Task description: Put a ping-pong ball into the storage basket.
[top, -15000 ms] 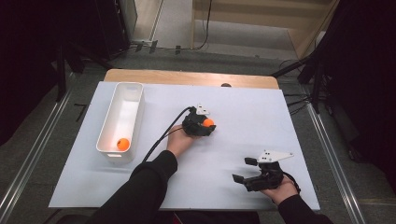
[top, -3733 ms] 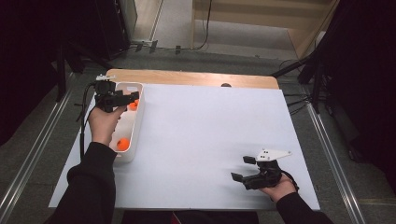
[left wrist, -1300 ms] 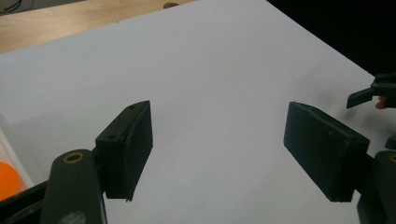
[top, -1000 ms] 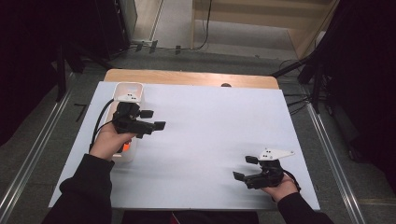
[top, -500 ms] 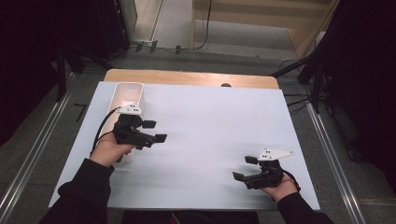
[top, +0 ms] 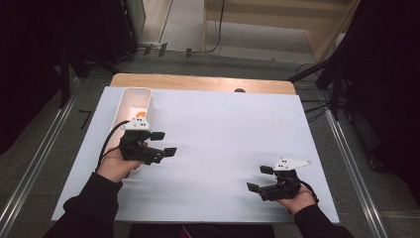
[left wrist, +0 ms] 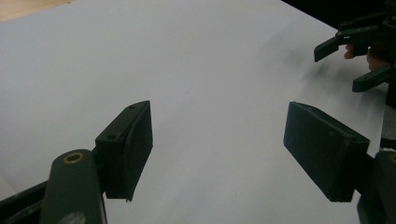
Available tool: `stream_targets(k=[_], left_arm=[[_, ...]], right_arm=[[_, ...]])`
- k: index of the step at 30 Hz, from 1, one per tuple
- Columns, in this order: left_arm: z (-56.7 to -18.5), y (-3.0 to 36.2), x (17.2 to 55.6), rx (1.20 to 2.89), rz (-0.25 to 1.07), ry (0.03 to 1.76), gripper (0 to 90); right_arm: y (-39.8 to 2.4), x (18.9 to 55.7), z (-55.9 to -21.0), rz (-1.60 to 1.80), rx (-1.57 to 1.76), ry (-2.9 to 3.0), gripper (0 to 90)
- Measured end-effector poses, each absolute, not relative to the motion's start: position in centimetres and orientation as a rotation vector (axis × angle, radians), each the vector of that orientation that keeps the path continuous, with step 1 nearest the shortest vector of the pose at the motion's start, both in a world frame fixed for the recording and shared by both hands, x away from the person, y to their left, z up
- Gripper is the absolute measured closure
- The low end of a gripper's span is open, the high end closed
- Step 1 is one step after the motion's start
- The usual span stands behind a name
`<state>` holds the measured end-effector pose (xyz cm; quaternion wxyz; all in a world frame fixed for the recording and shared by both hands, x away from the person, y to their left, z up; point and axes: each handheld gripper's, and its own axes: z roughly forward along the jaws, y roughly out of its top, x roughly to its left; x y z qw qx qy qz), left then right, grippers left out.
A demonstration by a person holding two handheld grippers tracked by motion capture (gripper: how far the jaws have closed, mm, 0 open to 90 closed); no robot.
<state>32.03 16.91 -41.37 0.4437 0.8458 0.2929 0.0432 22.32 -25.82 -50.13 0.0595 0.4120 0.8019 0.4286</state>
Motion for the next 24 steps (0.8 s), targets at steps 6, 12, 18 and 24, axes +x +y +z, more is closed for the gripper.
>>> stream_targets(k=[6, 12, 18, 24], left_arm=[[-41.8, 16.8, 31.7, 2.106, 0.124, 0.727, 24.5], [-42.3, 16.7, 31.5, 2.111, 0.115, 0.736, 24.4], [-43.0, 16.5, 31.1, 2.111, 0.101, 0.725, 24.4], [-43.3, 16.4, 30.7, 2.118, 0.118, 0.712, 24.4]], right_arm=[[-25.9, 22.3, -50.1, 1.300, 1.247, 2.428, 12.3], [-25.8, 22.3, -50.1, 1.295, 1.244, 2.430, 12.4], [-25.8, 22.3, -50.1, 1.296, 1.244, 2.430, 12.3], [-25.8, 22.2, -50.1, 1.295, 1.244, 2.430, 12.3]])
